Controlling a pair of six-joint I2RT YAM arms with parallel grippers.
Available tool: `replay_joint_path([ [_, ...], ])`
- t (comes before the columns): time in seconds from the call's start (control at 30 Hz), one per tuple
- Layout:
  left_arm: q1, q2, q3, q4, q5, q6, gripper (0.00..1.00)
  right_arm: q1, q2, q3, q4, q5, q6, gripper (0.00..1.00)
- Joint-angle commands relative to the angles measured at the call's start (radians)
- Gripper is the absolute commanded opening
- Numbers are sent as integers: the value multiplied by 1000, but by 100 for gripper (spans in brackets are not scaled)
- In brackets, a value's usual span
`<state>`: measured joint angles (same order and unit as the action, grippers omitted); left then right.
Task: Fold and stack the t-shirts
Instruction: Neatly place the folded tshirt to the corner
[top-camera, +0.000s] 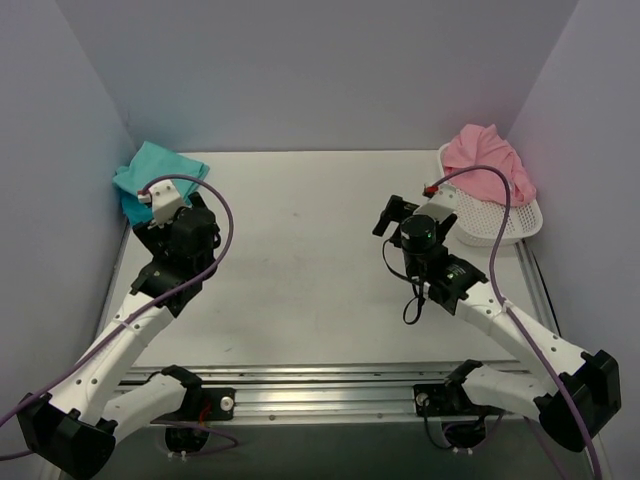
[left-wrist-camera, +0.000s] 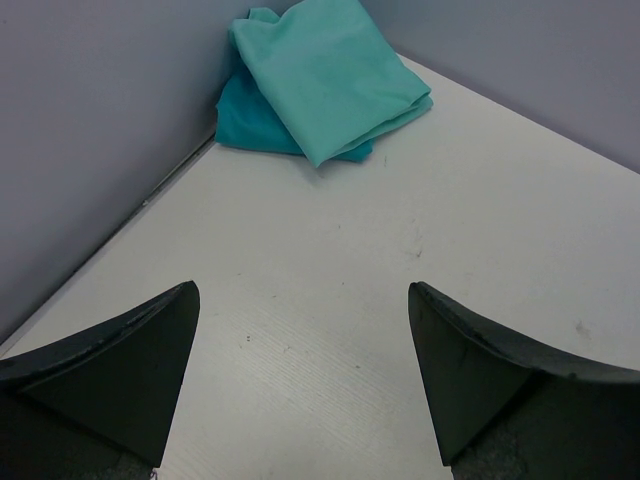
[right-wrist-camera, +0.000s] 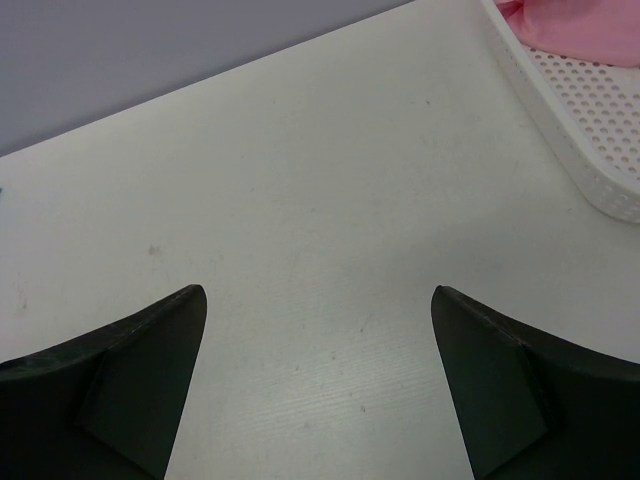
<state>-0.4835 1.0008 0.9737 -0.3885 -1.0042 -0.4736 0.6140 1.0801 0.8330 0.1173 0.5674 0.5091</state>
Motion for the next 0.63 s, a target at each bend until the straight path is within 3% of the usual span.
replay_joint_path([
  [0.0,-3,-11,0,36,-30,13,94,16,0,37,44,48,-32,91],
  [0.43,-3,-4,-6,46,-11,23,94,49,10,35,51,86,-49,92],
  [0.53,5,-25,-44,129,100,87,94,53,18,35,55,89,-52,93],
  [0.6,6,-51,-76,169,92,92,94,59,23,35,53,97,-55,93],
])
